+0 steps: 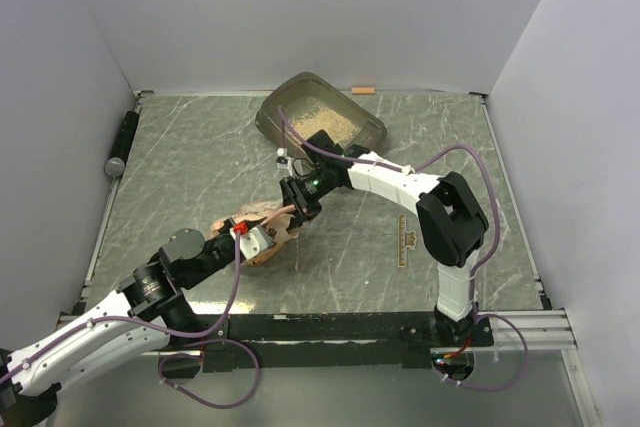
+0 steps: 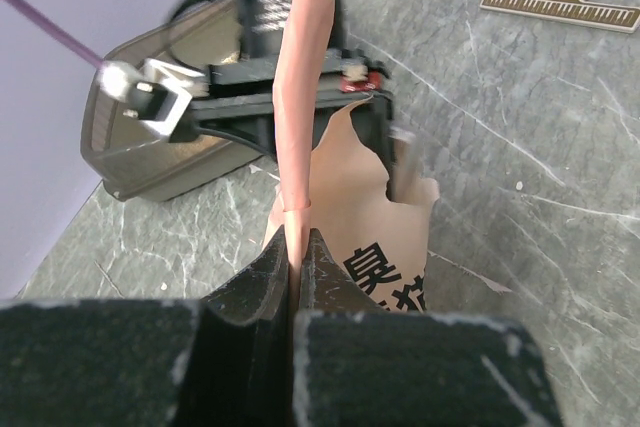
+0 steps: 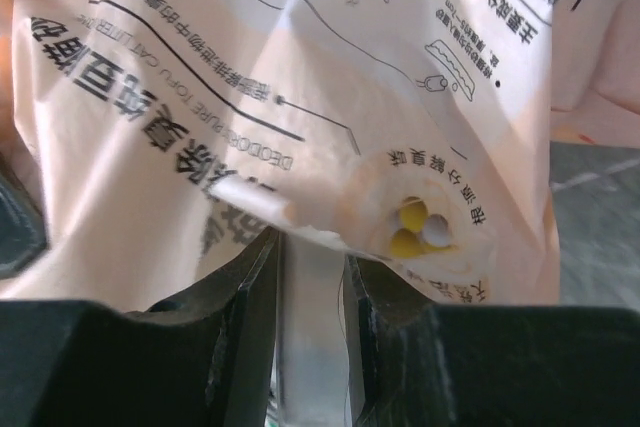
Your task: Fill the litter box with clean litter
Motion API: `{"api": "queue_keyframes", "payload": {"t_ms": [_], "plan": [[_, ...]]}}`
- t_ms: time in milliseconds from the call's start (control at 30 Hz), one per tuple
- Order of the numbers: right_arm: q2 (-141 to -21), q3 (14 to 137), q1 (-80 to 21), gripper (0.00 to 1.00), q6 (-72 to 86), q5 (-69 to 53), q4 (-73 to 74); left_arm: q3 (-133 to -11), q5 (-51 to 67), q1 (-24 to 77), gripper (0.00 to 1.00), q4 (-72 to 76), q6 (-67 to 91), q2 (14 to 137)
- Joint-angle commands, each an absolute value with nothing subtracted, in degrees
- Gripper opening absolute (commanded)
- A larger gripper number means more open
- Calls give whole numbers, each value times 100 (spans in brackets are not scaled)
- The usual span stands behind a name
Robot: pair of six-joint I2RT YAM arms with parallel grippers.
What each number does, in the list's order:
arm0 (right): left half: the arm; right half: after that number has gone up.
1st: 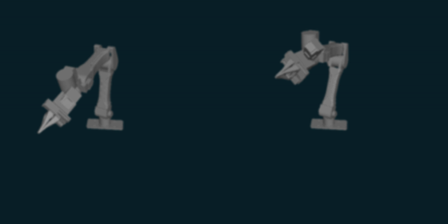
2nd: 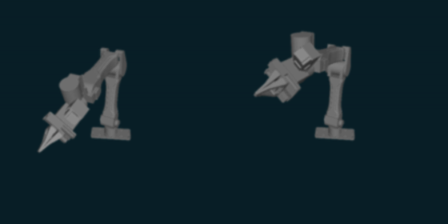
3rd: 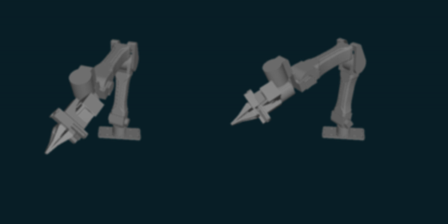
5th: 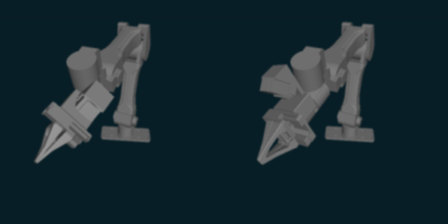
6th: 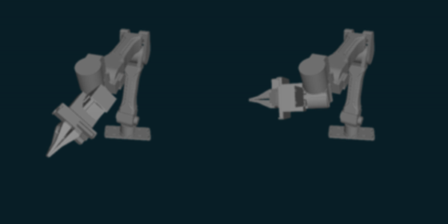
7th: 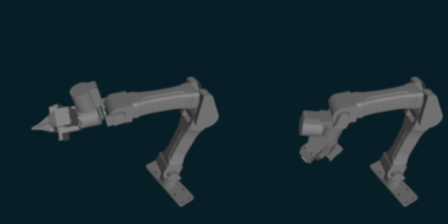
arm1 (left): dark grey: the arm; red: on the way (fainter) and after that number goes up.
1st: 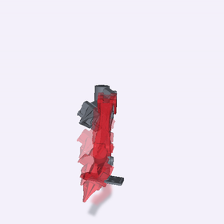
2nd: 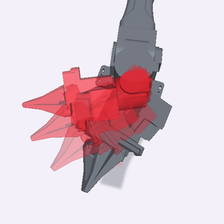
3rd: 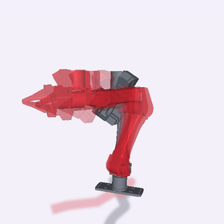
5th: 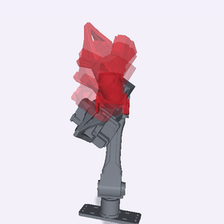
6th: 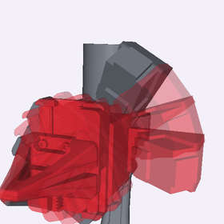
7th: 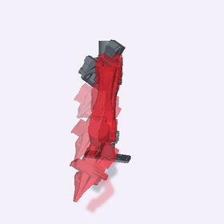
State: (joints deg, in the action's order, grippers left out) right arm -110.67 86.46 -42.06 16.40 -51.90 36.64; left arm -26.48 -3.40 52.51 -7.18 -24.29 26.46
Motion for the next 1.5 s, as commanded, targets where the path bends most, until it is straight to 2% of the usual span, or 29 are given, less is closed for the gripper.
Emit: {"api": "queue_keyframes", "payload": {"t_ms": [0, 67, 300, 633, 900, 1467], "plan": [[-10549, 7510, -4087, 0, 2494, -5842, 1885, -2883, -44, 5256, 1, -211, -2382, 2610], [-10337, 7077, -3982, 0, 3063, -6055, 755, -2892, -44, 5265, 1, -220, -2382, 2637], [-9573, 5584, -3692, 0, 4288, -6504, -1542, -2865, -44, 5265, 1, -211, -2399, 2654], [-8833, 4255, -3244, 0, 5905, -6829, -3926, -2848, -44, 5265, 1, -211, -2417, 2733], [-8342, 3674, -3103, 0, 6293, -6820, -4483, -2839, -97, 5256, 1, -202, -2426, 2751], [-7041, 2726, -2514, 0, 5871, -6645, -3674, -2812, -193, 5265, 1, -114, -2426, 2663]]}}
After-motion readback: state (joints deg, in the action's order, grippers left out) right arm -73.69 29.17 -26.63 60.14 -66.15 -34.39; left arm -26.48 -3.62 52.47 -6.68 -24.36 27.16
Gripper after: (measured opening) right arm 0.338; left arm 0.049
